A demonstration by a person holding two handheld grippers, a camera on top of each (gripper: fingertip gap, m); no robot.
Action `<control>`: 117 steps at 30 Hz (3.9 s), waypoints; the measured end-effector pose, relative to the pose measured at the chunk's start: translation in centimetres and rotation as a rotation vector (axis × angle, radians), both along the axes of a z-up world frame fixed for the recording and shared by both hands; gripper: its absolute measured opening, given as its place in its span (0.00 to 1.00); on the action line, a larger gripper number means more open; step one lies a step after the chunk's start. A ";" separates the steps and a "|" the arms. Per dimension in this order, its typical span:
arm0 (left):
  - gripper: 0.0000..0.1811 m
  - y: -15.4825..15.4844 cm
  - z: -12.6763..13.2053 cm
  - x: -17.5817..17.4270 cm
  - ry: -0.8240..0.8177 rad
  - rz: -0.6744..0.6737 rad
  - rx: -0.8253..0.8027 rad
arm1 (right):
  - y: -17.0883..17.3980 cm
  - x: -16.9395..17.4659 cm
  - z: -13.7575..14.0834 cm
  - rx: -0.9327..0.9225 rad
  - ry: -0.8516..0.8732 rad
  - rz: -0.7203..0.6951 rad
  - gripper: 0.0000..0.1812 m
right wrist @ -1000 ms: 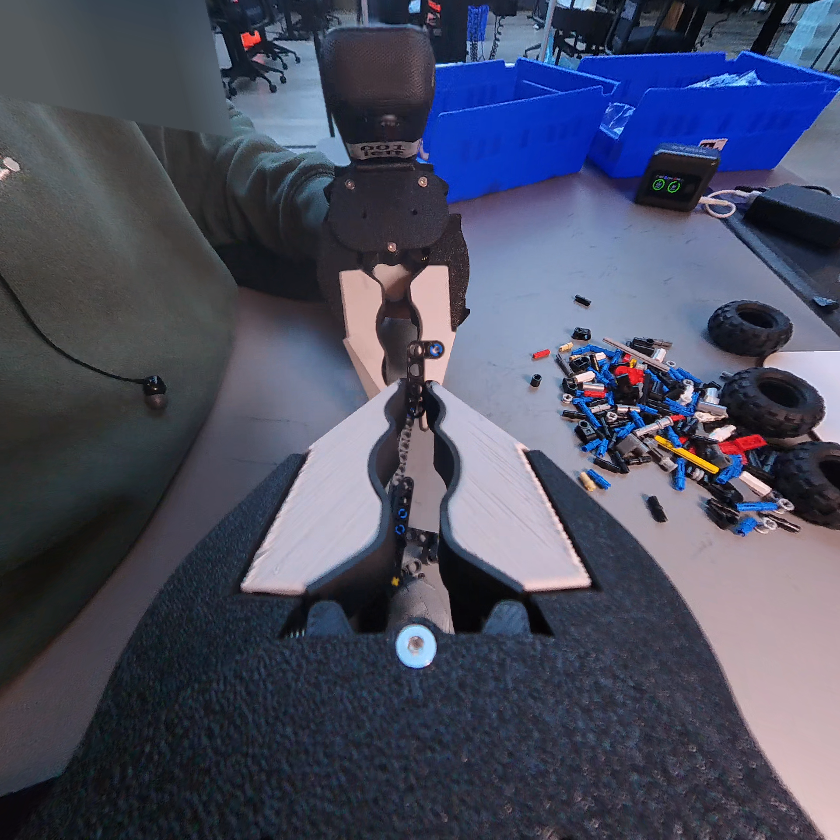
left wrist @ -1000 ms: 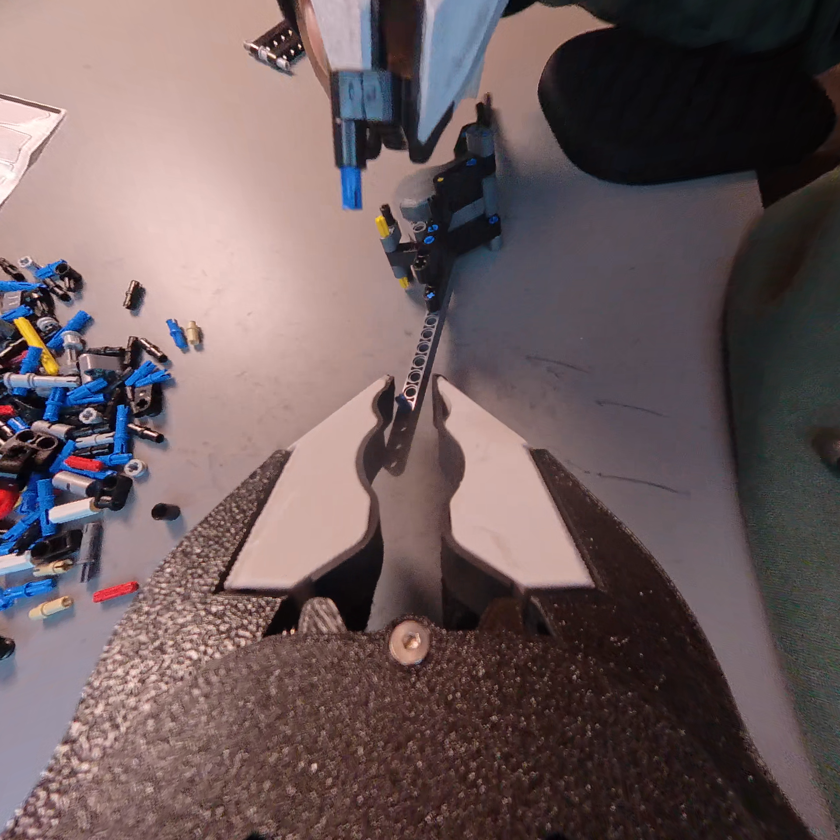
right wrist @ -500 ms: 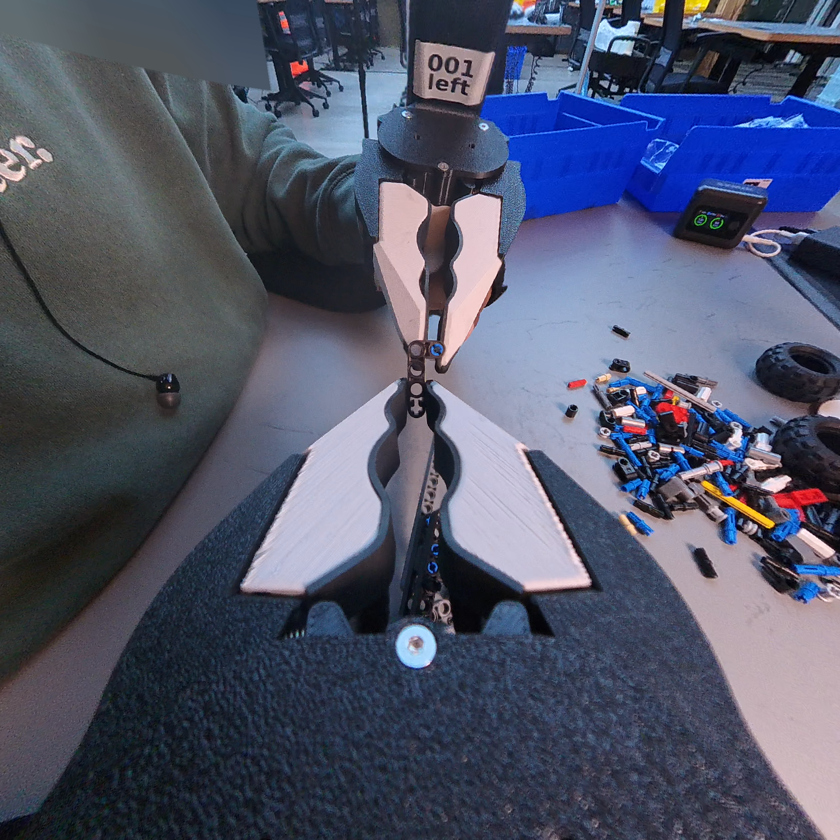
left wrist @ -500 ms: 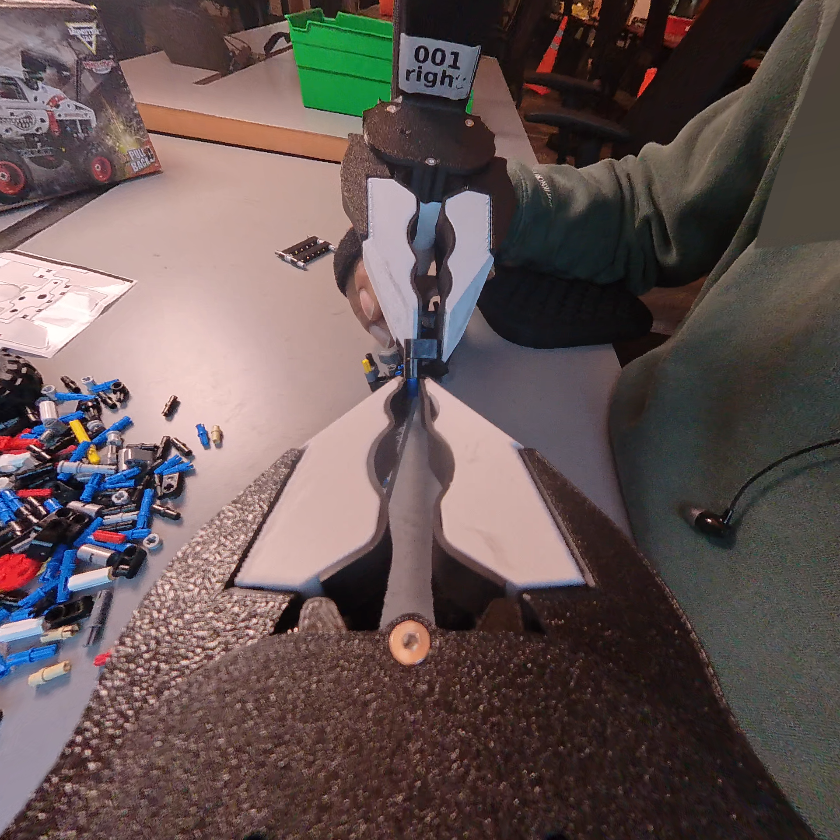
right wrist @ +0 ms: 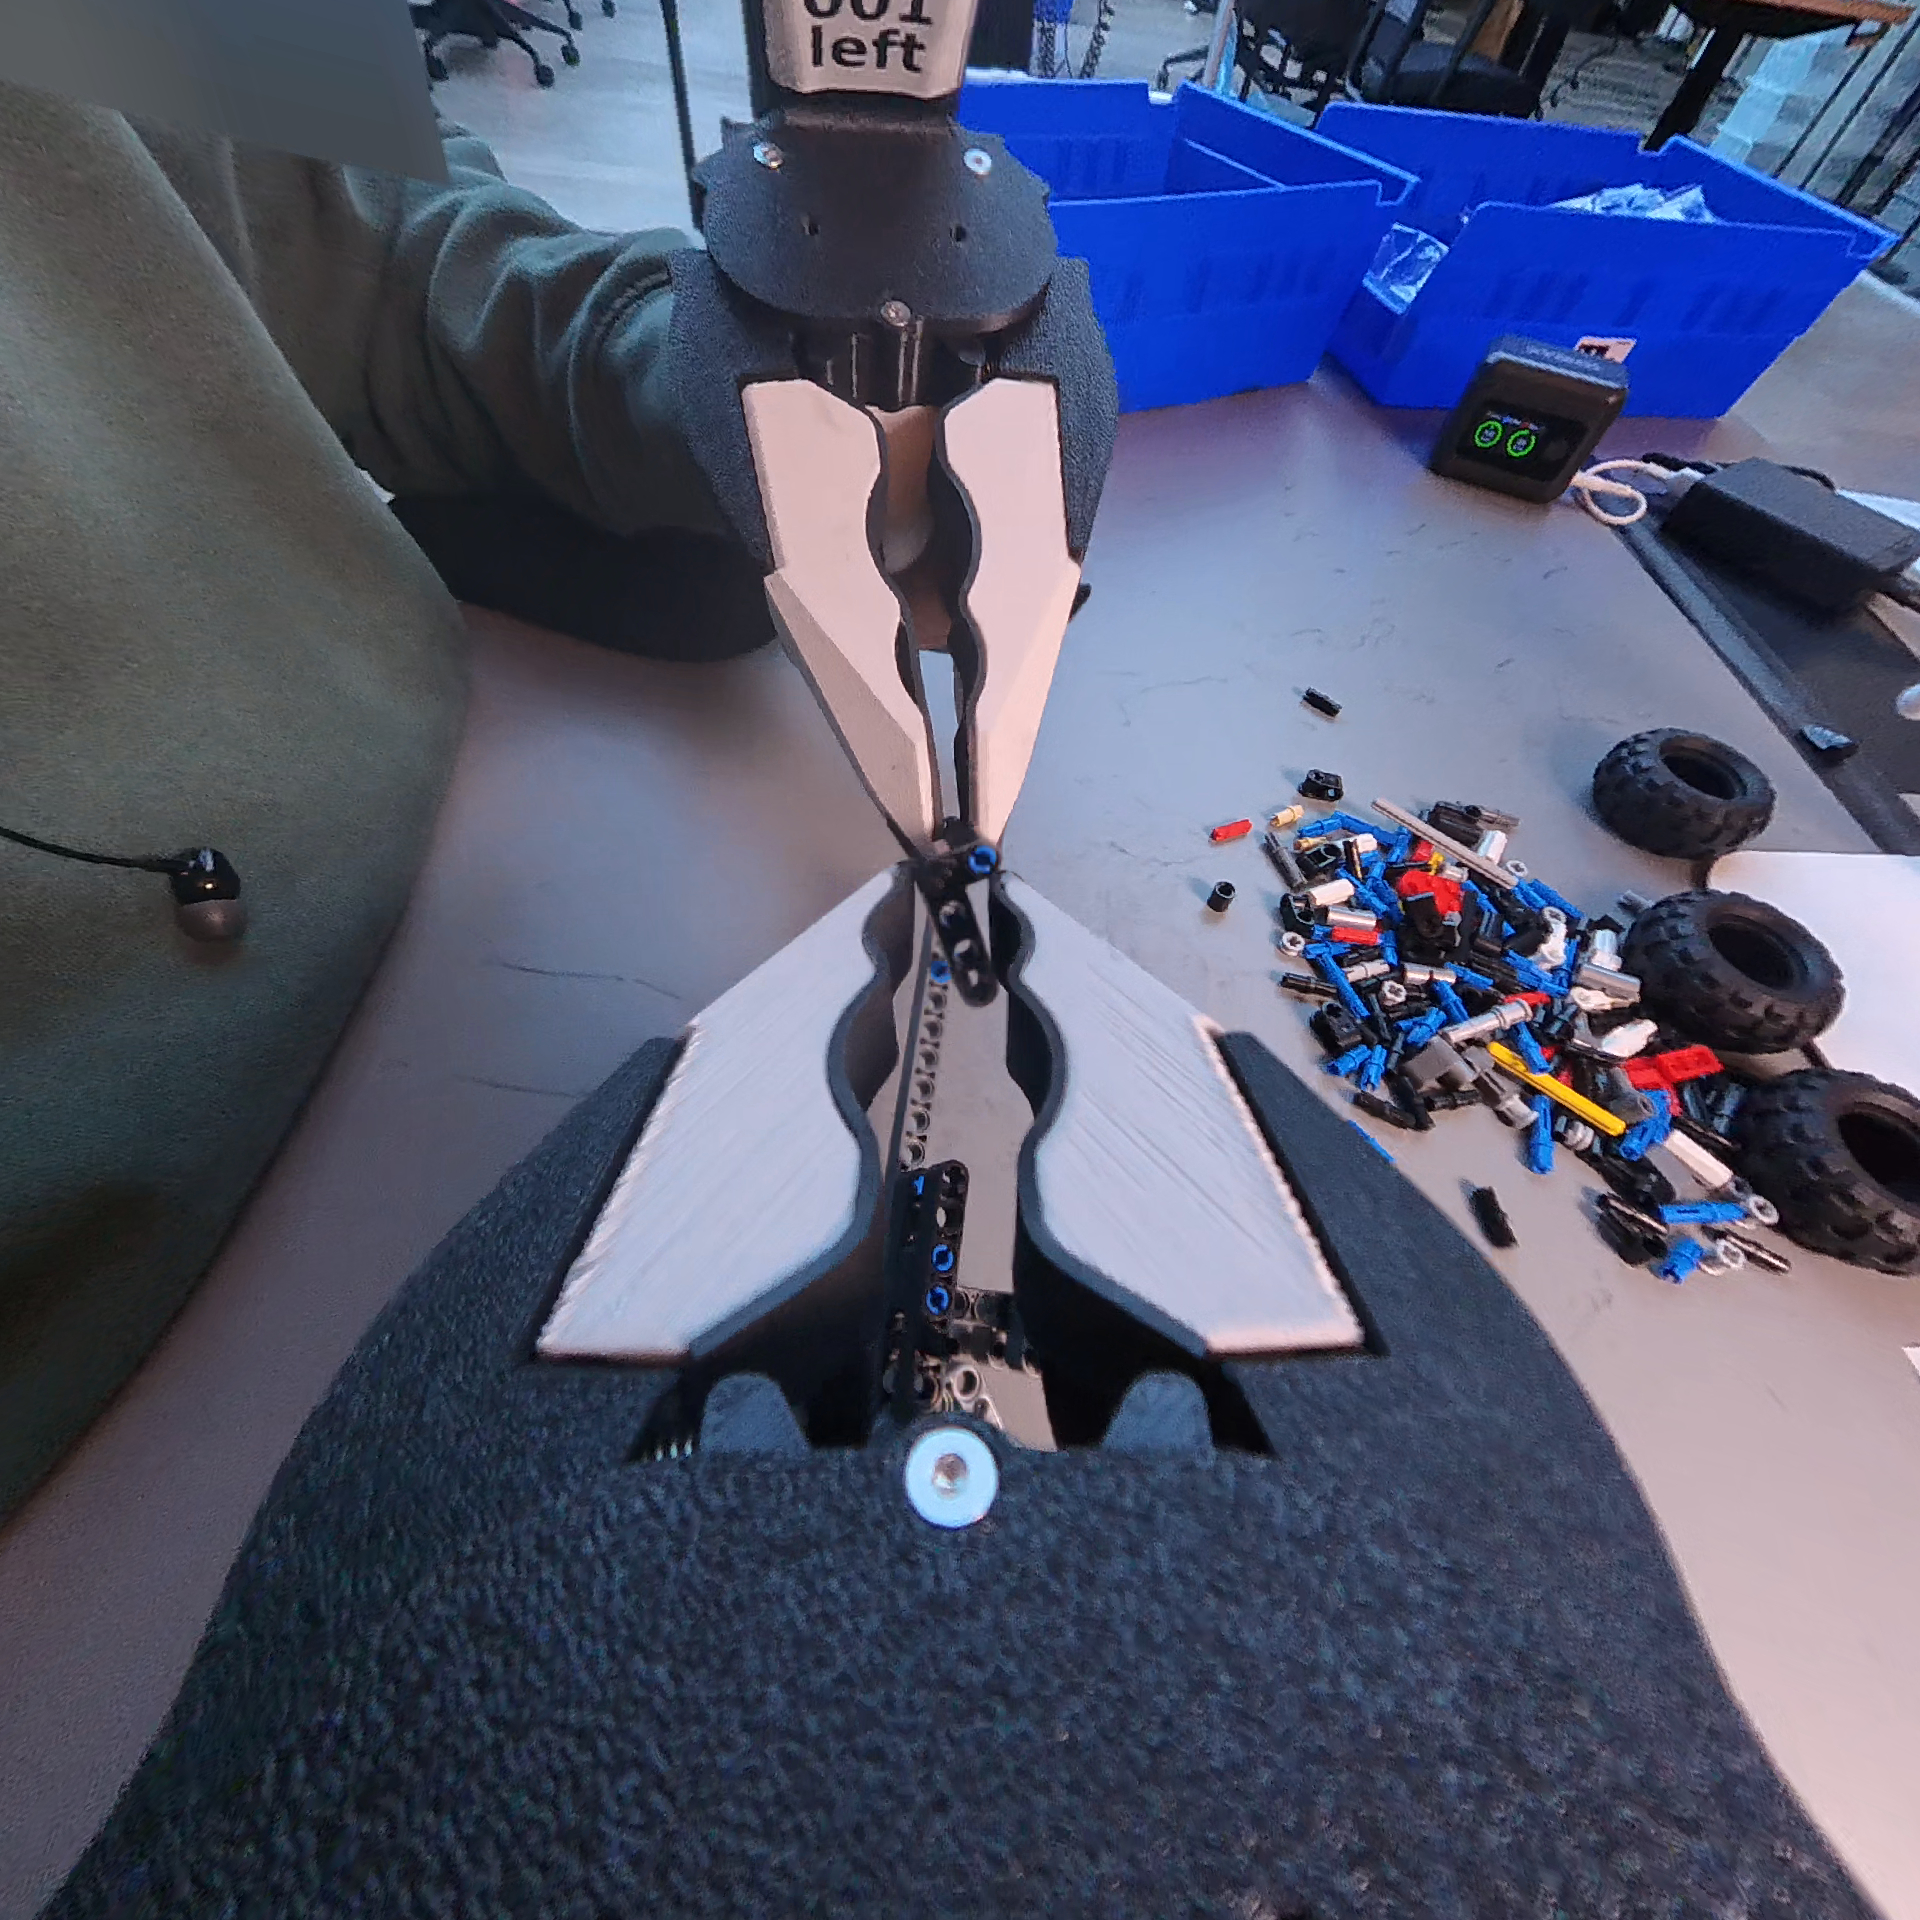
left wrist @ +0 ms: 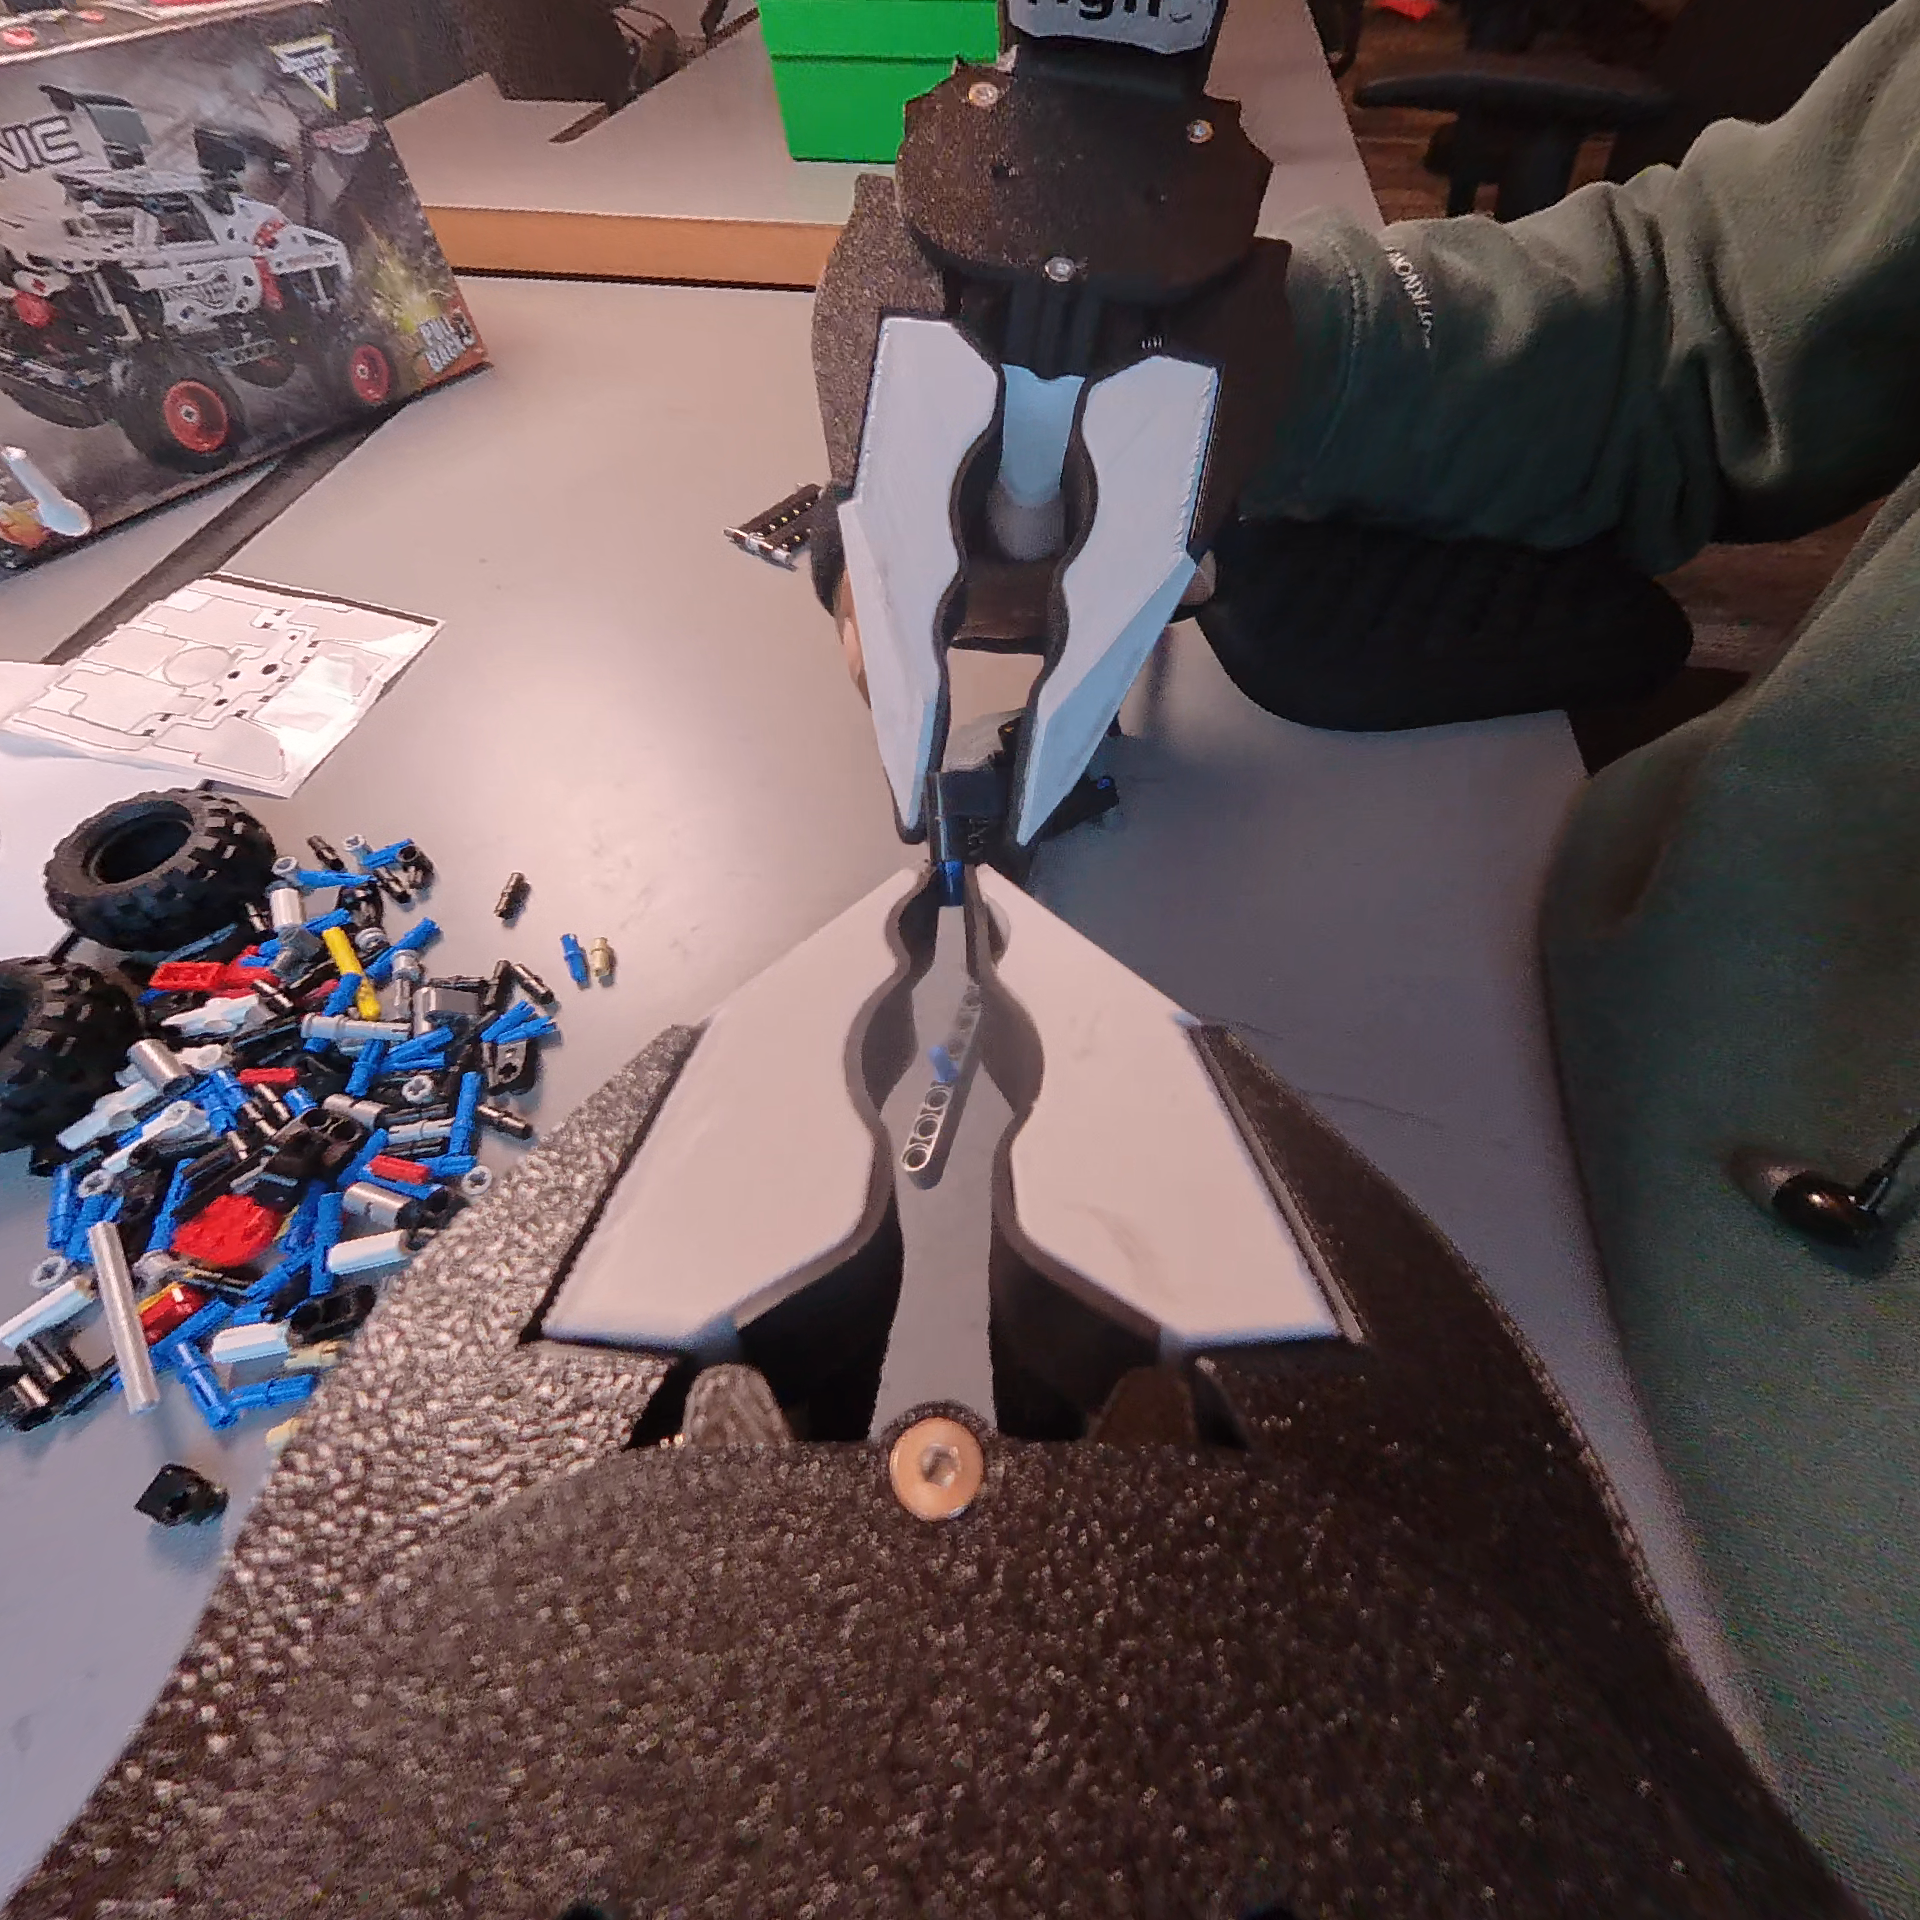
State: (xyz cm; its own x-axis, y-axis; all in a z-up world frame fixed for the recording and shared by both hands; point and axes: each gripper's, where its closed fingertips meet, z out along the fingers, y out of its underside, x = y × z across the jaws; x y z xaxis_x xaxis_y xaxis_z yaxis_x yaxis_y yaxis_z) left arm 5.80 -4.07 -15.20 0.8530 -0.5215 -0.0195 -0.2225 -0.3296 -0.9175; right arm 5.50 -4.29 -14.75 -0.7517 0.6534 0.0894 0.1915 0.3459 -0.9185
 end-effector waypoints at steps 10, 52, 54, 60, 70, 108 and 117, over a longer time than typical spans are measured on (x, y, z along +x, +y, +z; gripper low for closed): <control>0.02 0.1 1.5 -0.8 -0.100 0.010 0.021 | 0.2 -0.5 2.2 -0.156 0.070 0.009 0.03; 0.02 0.2 -1.9 0.6 0.050 -0.023 -0.047 | 0.5 0.5 -1.0 0.019 -0.021 0.071 0.02; 0.02 0.2 -2.0 0.6 0.063 -0.024 -0.049 | 0.4 0.4 -1.0 0.015 -0.017 0.072 0.03; 0.02 0.1 -1.8 0.8 0.045 -0.029 -0.030 | 0.2 0.6 -0.7 -0.005 0.001 0.091 0.02; 0.06 -0.5 0.1 1.8 -0.064 -0.083 0.017 | -0.7 1.3 0.3 -0.047 0.073 0.144 0.02; 0.14 6.5 -4.4 -14.6 0.253 0.437 -0.049 | 8.6 -9.5 -2.5 0.195 0.091 -0.314 0.02; 0.17 2.8 -1.4 -8.9 -0.002 0.147 -0.042 | 10.2 -13.1 -6.0 0.366 0.026 -0.372 0.18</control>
State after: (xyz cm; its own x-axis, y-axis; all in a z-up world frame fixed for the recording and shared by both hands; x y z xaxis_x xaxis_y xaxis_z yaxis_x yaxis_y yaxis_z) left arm -3.08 -1.28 -16.61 0.9202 -0.3914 0.0010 -0.1677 -0.3966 -0.9025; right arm -7.64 5.89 -20.71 -0.4688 0.7986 0.3775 0.3411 0.5579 -0.7566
